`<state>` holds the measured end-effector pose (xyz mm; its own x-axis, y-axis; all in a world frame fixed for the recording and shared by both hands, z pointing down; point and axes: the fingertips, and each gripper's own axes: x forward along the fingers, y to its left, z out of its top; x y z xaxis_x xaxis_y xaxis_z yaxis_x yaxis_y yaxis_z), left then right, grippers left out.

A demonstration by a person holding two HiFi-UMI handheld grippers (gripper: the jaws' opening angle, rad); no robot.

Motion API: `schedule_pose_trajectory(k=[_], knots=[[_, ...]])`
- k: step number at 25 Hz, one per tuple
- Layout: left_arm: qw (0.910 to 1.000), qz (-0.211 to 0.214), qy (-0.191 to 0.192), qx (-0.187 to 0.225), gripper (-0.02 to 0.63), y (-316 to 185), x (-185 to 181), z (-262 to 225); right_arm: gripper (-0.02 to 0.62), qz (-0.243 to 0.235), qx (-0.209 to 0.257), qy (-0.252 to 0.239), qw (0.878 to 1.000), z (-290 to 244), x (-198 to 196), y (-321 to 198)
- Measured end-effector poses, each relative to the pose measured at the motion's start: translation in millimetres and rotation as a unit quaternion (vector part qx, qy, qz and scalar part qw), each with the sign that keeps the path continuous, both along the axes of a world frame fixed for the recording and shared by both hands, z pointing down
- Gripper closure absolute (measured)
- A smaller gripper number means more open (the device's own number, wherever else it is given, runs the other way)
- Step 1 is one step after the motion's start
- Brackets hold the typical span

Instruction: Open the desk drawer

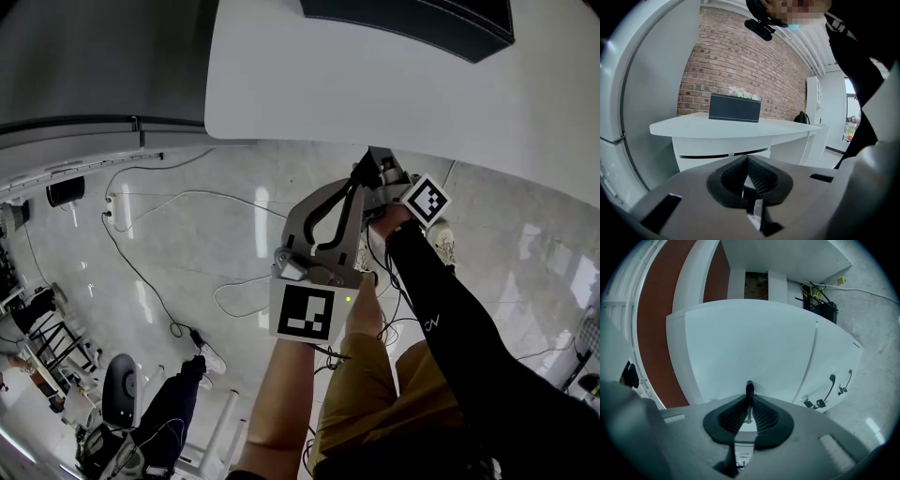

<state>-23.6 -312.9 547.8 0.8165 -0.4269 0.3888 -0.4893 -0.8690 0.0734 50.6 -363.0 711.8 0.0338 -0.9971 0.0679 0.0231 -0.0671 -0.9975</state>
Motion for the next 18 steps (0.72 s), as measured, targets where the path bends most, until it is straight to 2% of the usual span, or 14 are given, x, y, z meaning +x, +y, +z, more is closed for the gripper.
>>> schedule_pose_trajectory(k=[8, 18], knots=[[1.0000, -0.009, 0.003, -0.001, 0.597, 1.5, -6.8, -2.7, 0.566, 0.000, -0.007, 0.003, 1.000, -2.9, 0.4, 0.3], [0.9986, -0.042, 0.026, -0.017, 0.597, -1.0, -24.3, -5.7, 0.569, 0.013, -0.010, -0.012, 1.000, -3.0, -7.5, 5.6]])
